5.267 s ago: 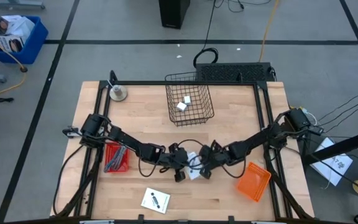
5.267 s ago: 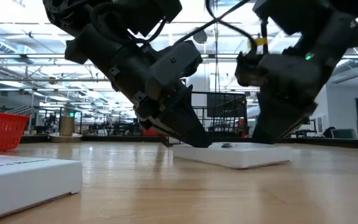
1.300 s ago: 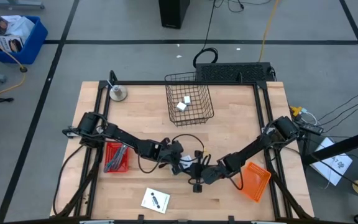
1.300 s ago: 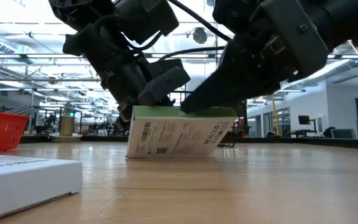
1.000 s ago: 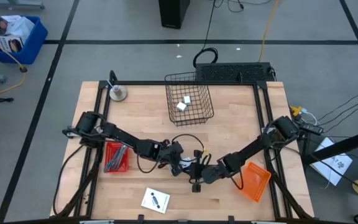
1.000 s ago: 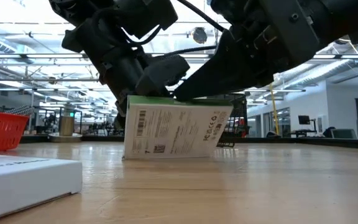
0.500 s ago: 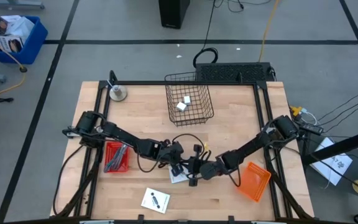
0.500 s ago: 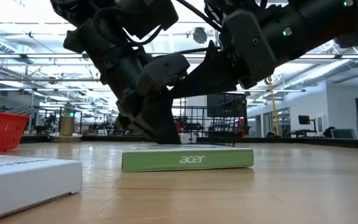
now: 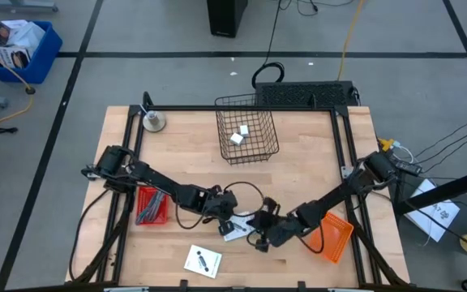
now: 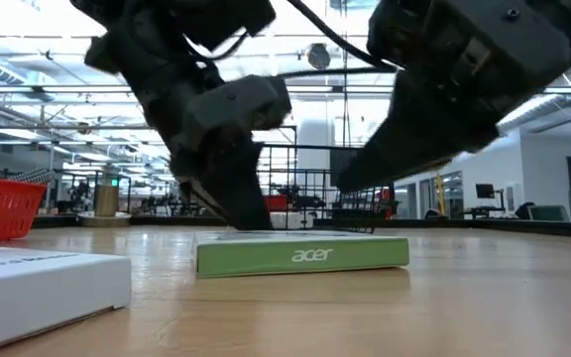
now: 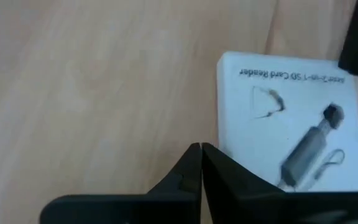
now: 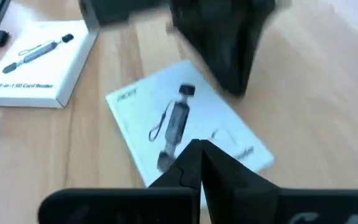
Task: Pick and place items into bin
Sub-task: Put the right card reader box into the orange basket
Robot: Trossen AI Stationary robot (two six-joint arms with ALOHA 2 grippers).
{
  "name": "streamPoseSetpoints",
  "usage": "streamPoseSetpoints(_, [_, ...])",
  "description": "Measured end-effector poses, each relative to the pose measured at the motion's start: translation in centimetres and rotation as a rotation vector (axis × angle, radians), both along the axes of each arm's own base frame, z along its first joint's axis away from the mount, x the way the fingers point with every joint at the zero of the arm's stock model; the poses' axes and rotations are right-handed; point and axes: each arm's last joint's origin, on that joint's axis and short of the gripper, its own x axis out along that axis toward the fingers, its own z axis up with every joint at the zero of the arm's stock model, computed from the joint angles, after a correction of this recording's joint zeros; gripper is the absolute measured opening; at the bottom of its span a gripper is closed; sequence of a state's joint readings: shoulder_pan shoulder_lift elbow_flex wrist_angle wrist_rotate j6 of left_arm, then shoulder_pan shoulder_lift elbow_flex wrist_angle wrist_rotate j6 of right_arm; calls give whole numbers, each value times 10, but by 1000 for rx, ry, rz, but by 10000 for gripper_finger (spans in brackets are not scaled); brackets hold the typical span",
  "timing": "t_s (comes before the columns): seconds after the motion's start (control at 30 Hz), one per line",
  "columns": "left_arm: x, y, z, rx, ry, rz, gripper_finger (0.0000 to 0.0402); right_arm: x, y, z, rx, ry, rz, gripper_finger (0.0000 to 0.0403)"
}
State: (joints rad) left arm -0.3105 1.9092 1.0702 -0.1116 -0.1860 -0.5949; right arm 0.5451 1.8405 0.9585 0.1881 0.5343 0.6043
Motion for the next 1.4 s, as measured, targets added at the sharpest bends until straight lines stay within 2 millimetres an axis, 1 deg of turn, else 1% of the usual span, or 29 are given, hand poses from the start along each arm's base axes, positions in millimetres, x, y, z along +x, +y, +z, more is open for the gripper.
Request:
streamPoseSetpoints(0.07, [-1, -2, 13, 26, -51, 17, 4, -5, 0, -4, 32, 43, -40, 0])
streamPoseSetpoints(0.17, [-12, -7, 36, 54, -79, 19, 9, -10, -2, -9, 91, 105, -101, 0])
streamPoseSetpoints(0.27, [-25, -15, 61, 2, -96, -61, 14, -14, -6, -14, 121, 135, -146, 0])
streamPoseSetpoints(0.33, [-29, -22, 69, -42, -105, -128, 6, -15, -7, -15, 131, 139, -153, 0])
streamPoseSetpoints(0.37, [-32, -25, 70, -45, -93, -139, 4, -14, -8, -15, 137, 138, -156, 0])
streamPoseSetpoints(0.43, [-37, -27, 63, -50, -39, -121, 5, -12, -10, -15, 174, 140, -165, 0])
streamPoseSetpoints(0.5, [-33, -28, 53, -63, -15, -105, 7, -12, -12, -16, 194, 151, -181, 0])
streamPoseSetpoints(0.57, [-33, -28, 40, -57, 52, -96, 4, -11, -13, -15, 211, 151, -183, 0])
streamPoseSetpoints(0.63, [-29, -30, 28, -71, 75, -103, 4, -11, -12, -15, 221, 149, -189, 0])
streamPoseSetpoints(0.7, [-28, -30, 19, -101, 111, -107, 6, -11, -12, -16, 241, 153, -198, 0])
streamPoseSetpoints(0.8, [-23, -32, 8, -120, 120, -110, 3, -10, -13, -16, 268, 163, -203, 0])
streamPoseSetpoints(0.93, [-19, -29, 3, -152, 130, -118, 6, -7, -16, -21, 284, 172, -206, 0])
streamPoseSetpoints(1.07, [-17, -26, 3, -175, 131, -116, 5, 1, -19, -27, 295, 147, -178, 0])
streamPoseSetpoints(1.4, [-13, -23, 3, -158, 91, -92, 3, 12, -17, -22, 264, 26, -104, 0])
